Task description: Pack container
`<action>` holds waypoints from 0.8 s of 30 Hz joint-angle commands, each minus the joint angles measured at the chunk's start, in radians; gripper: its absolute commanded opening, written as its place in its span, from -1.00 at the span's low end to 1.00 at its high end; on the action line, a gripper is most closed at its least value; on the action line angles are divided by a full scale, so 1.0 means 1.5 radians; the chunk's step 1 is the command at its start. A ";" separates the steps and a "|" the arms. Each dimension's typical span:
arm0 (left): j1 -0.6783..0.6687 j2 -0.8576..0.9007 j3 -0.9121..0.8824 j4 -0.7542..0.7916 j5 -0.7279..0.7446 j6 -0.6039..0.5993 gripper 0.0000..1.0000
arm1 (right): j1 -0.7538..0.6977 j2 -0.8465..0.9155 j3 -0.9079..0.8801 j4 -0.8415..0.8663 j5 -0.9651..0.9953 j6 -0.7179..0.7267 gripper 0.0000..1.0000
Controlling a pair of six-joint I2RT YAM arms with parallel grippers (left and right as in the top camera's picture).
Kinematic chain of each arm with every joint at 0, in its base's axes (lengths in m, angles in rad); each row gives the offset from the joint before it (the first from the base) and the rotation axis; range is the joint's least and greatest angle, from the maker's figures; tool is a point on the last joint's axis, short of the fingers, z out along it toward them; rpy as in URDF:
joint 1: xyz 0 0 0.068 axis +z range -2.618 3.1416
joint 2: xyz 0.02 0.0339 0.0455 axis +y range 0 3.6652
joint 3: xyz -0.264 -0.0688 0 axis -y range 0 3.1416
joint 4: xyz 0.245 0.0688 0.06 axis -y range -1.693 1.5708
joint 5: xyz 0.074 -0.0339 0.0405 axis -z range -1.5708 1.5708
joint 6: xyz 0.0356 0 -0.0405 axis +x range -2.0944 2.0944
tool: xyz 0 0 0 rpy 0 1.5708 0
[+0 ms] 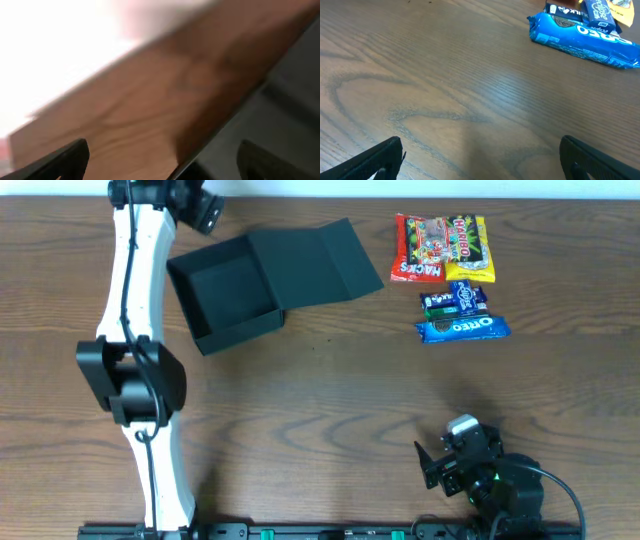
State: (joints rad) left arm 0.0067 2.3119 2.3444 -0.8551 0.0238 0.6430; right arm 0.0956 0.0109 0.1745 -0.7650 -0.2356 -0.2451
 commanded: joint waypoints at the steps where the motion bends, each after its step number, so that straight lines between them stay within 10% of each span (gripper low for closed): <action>1: 0.018 0.033 -0.006 -0.005 0.062 0.064 0.91 | 0.007 -0.004 -0.003 -0.001 -0.005 0.009 0.98; 22: 0.023 0.156 -0.007 -0.030 0.076 0.100 1.00 | 0.007 -0.004 -0.003 -0.001 -0.005 0.009 0.98; 24: 0.023 0.166 -0.007 -0.032 0.066 0.099 0.60 | 0.007 -0.004 -0.003 -0.001 -0.005 0.009 0.99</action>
State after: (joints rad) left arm 0.0376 2.5191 2.3341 -0.8944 0.1272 0.7807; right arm 0.0956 0.0109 0.1745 -0.7650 -0.2356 -0.2451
